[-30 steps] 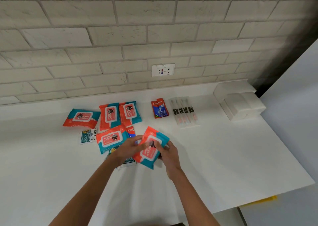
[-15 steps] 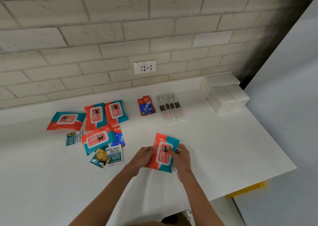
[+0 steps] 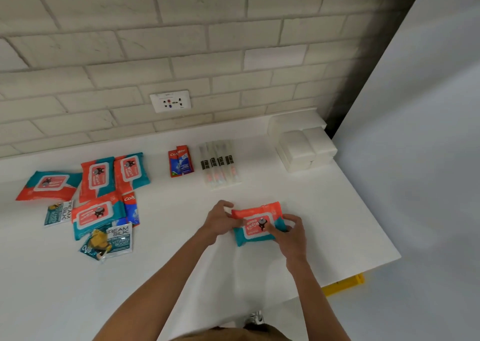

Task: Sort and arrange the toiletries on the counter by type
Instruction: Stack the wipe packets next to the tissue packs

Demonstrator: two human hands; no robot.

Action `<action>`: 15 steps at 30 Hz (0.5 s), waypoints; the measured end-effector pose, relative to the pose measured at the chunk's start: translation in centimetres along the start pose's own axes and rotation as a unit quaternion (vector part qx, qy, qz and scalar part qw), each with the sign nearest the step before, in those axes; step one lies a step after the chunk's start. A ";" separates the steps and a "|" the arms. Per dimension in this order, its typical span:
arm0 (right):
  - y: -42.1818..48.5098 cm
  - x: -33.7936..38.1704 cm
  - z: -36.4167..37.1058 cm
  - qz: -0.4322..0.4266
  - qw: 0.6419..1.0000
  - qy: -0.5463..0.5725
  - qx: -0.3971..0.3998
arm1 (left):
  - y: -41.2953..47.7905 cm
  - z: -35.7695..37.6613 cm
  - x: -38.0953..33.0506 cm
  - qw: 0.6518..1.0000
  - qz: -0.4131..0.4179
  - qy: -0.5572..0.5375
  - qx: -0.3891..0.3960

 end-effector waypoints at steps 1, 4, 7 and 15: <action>0.4 -0.1 -0.8 -0.019 0.999 -0.042 0.001 | 0.6 0.9 -0.6 1.000 0.009 0.007 -0.007; 1.0 0.0 -2.8 -0.055 0.986 -0.156 -0.007 | 2.0 3.7 -2.6 0.998 0.048 0.025 -0.032; 1.3 0.2 -3.9 -0.069 0.970 -0.234 0.014 | 3.1 6.2 -4.4 0.990 0.111 0.065 -0.061; 0.2 1.2 -6.8 -0.190 0.875 -0.441 -0.059 | 1.1 9.1 -3.1 0.946 0.217 0.209 -0.123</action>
Point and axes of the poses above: each hand's wrist, its own y-axis towards the middle knuckle, its own z-axis out of the palm, x = y × z, the point moved 1 cm from there along y, towards the middle knuckle, and after that the axes turned 6 degrees about z, right-handed, at the moved point
